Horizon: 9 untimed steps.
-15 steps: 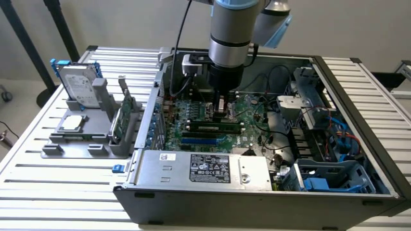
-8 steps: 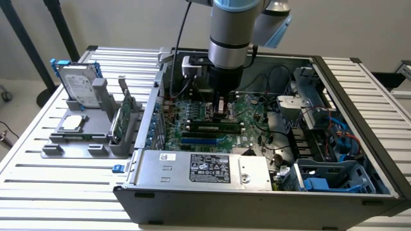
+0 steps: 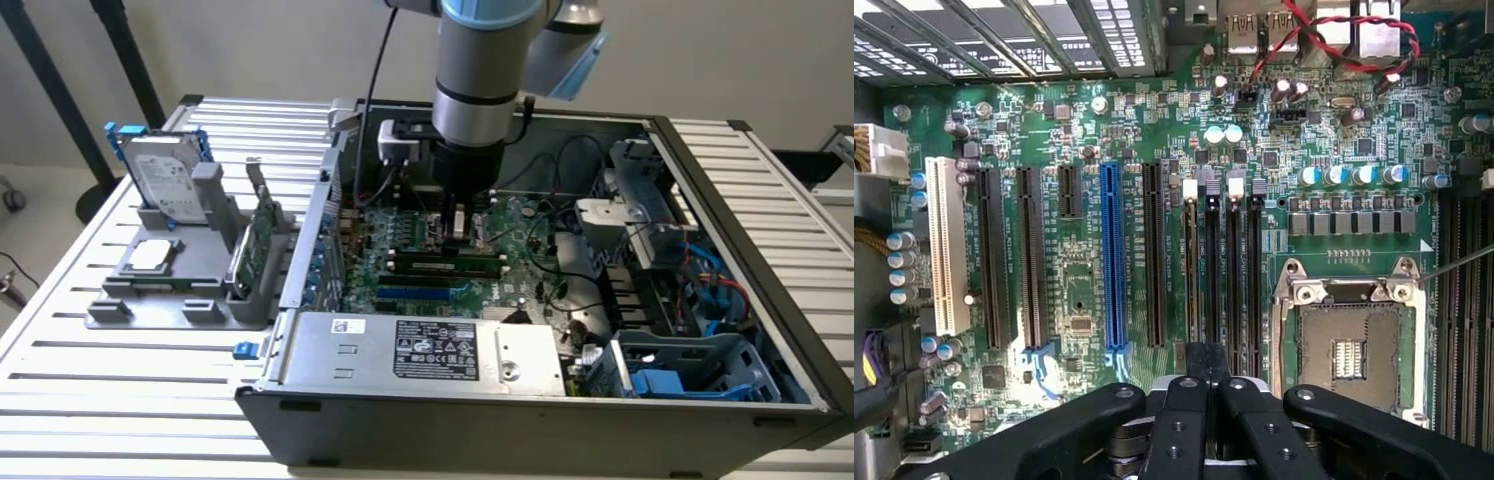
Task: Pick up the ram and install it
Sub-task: 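Press down the ram until it locks into place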
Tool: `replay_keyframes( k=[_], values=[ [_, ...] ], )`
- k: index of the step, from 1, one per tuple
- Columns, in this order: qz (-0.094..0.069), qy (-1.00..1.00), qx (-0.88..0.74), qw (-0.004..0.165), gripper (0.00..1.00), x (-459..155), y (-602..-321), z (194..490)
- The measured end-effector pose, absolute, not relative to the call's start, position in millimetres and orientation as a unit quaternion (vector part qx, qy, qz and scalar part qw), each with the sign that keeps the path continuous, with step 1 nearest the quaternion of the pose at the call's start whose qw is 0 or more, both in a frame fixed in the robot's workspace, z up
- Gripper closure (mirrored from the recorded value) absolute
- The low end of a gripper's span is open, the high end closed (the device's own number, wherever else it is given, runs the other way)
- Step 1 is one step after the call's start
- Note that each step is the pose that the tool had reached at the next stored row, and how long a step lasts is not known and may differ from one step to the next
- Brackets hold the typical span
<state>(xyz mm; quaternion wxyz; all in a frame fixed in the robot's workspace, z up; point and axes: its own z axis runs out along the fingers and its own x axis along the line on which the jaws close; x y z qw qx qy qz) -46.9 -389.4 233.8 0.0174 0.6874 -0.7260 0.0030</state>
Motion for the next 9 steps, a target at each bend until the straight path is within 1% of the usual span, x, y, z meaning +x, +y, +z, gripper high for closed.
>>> replay_keyframes(
  k=[9],
  values=[
    [0.003, -0.725, 0.688, 0.018, 0.89, -47.0, -389.5, 230.3]
  ],
)
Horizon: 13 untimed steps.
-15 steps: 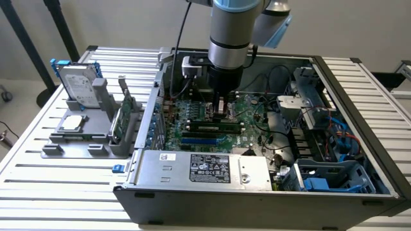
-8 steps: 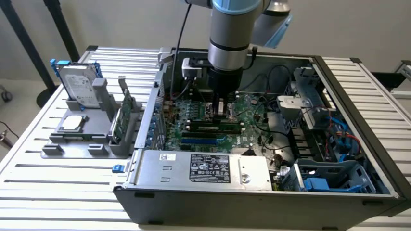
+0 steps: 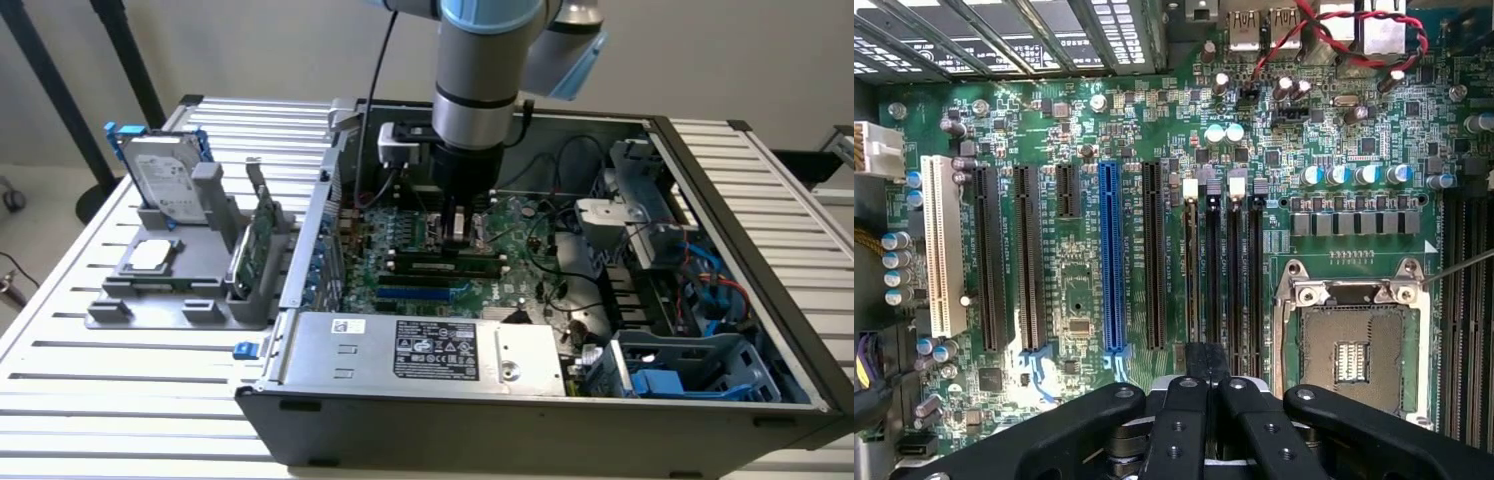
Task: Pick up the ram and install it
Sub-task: 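Press down the ram until it locks into place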
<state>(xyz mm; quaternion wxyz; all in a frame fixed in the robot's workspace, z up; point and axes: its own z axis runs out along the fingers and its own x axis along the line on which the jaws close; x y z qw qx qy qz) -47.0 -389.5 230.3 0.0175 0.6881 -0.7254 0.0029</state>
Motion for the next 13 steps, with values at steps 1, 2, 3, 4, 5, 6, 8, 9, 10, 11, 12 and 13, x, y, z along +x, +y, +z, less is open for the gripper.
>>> replay_keyframes(
  k=[1, 2, 3, 4, 5, 6, 8, 9, 10, 11, 12, 13],
  values=[
    [0.003, -0.725, 0.688, 0.018, 0.89, -47.0, -389.5, 229.8],
    [0.003, -0.725, 0.688, 0.018, 0.89, -47.0, -389.5, 229.1],
    [0.003, -0.725, 0.688, 0.017, 0.89, -46.9, -389.4, 228.3],
    [0.003, -0.725, 0.688, 0.017, 0.89, -47.0, -389.4, 227.6],
    [0.003, -0.725, 0.688, 0.018, 0.89, -47.0, -389.5, 227.2],
    [0.003, -0.725, 0.689, 0.018, 0.89, -47.0, -389.5, 226.7],
    [0.003, -0.725, 0.689, 0.018, 0.89, -47.0, -389.5, 226.2],
    [0.003, -0.725, 0.689, 0.018, 0.89, -47.0, -389.5, 226.1],
    [0.003, -0.725, 0.689, 0.017, 0.89, -47.0, -389.4, 226.1],
    [0.003, -0.725, 0.689, 0.017, 0.89, -47.0, -389.4, 227.0],
    [0.002, -0.725, 0.689, 0.016, 0.89, -46.9, -389.2, 228.3],
    [0.003, -0.725, 0.689, 0.016, 0.89, -46.8, -389.2, 230.6]
  ],
)
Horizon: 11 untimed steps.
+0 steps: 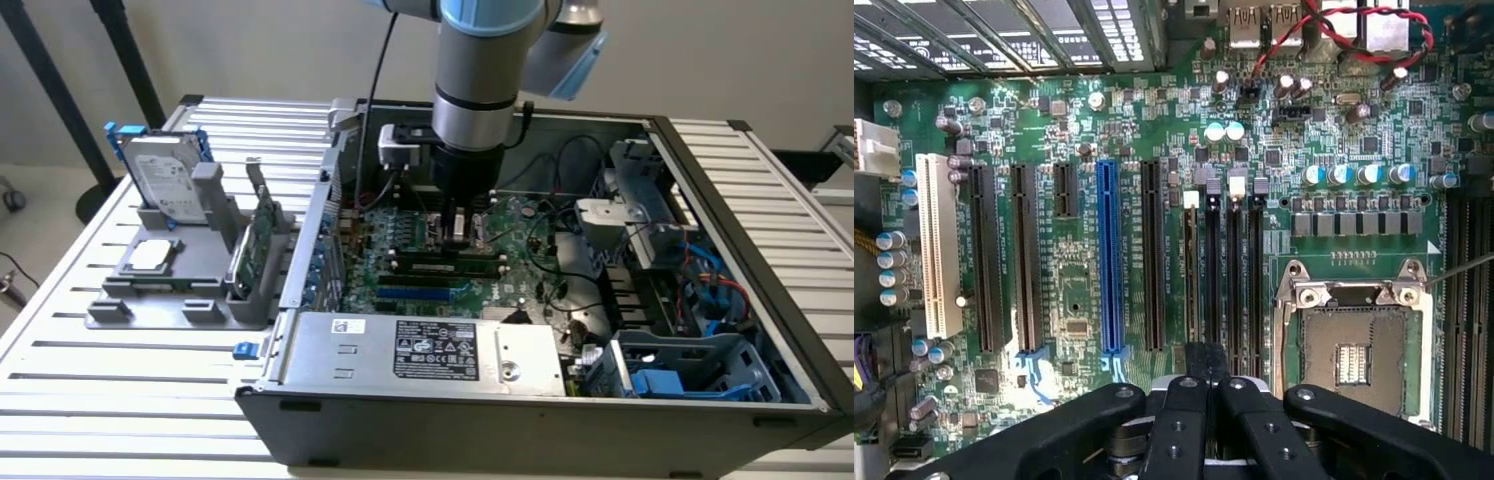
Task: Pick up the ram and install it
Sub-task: 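Press down the ram until it locks into place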
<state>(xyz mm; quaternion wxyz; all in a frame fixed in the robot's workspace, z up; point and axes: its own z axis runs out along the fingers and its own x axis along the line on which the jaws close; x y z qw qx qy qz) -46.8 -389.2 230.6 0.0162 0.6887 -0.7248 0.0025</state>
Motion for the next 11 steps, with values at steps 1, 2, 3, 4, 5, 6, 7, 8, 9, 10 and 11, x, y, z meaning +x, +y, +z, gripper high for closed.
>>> replay_keyframes(
  k=[1, 2, 3, 4, 5, 6, 7, 8, 9, 10, 11],
  values=[
    [0.003, -0.725, 0.689, 0.017, 0.89, -46.9, -389.4, 233.6],
    [0.003, -0.725, 0.689, 0.017, 0.89, -46.9, -389.4, 236.3],
    [0.003, -0.725, 0.689, 0.017, 0.89, -46.9, -389.4, 238.6],
    [0.003, -0.725, 0.689, 0.017, 0.89, -47.0, -389.4, 240.6],
    [0.003, -0.725, 0.689, 0.017, 0.89, -47.0, -389.4, 241.9],
    [0.003, -0.725, 0.689, 0.017, 0.89, -46.9, -389.4, 242.1],
    [0.003, -0.725, 0.689, 0.017, 0.89, -46.9, -389.4, 242.1],
    [0.003, -0.725, 0.689, 0.017, 0.89, -47.0, -389.4, 242.3],
    [0.003, -0.725, 0.689, 0.017, 0.89, -46.9, -389.4, 242.3],
    [0.003, -0.725, 0.689, 0.017, 0.89, -46.9, -389.4, 242.3],
    [0.003, -0.725, 0.689, 0.017, 0.89, -47.0, -389.4, 242.3]
  ],
)
